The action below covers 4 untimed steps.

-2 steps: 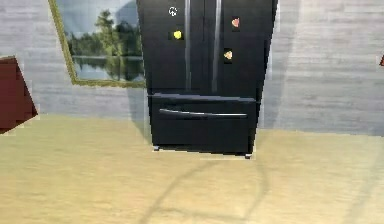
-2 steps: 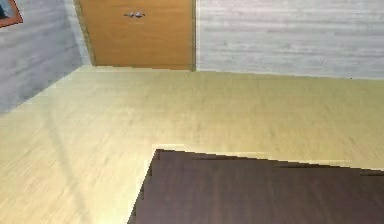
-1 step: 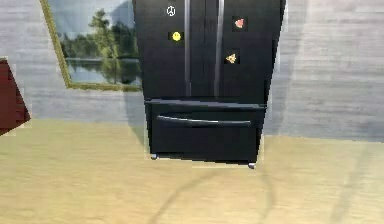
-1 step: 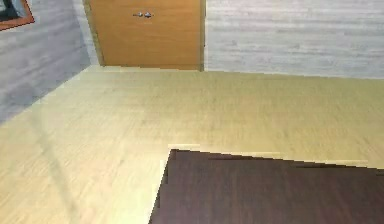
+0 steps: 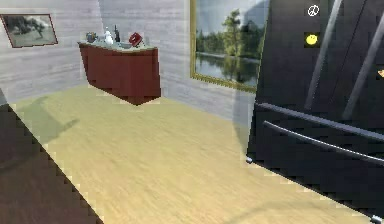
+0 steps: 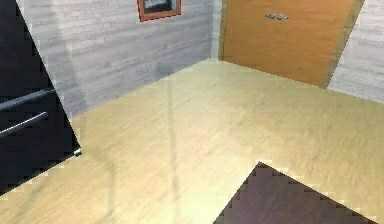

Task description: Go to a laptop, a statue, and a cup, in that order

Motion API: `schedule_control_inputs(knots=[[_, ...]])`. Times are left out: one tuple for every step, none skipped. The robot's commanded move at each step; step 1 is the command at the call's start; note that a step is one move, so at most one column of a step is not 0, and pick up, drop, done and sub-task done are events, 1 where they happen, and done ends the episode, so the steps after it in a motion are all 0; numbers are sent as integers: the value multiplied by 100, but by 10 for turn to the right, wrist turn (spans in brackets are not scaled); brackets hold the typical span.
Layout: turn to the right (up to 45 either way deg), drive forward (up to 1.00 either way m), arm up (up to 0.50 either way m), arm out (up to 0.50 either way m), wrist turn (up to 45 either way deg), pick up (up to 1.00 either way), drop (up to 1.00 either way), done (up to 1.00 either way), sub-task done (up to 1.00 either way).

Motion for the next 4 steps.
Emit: schedule_control_inputs(knots=[[0,45,0,0,0,0,0,0,0],[-360,0,0,0,0,0,0,0,0],[0,100,0,0,0,0,0,0,0],[0,100,0,0,0,0,0,0,0]])
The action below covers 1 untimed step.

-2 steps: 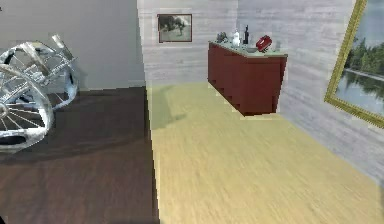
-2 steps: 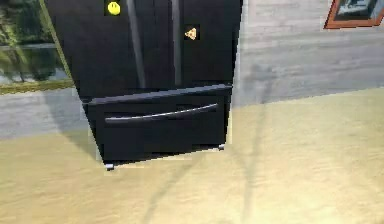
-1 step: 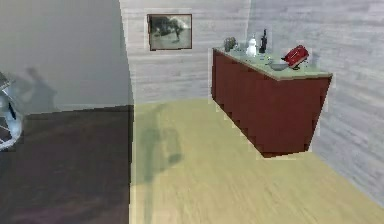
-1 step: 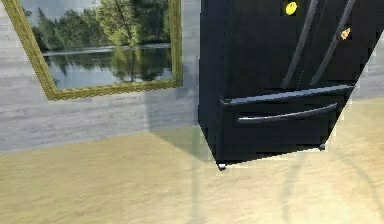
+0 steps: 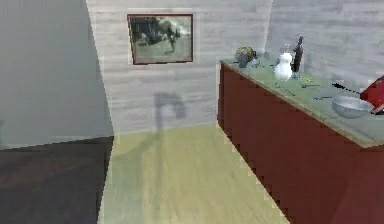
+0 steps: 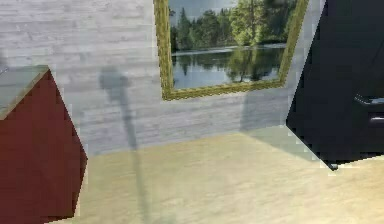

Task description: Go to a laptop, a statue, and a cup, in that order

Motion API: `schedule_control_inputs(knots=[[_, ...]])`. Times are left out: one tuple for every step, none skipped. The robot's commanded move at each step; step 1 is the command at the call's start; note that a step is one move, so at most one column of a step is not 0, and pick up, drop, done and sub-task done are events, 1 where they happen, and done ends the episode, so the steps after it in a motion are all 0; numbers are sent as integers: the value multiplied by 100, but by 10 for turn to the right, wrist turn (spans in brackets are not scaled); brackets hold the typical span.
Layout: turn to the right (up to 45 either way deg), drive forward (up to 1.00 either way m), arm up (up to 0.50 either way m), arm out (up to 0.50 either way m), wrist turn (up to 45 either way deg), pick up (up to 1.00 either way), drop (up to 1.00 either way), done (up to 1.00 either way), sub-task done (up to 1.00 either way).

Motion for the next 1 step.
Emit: schedule_control_inputs(knots=[[-30,0,0,0,0,0,0,0,0]])
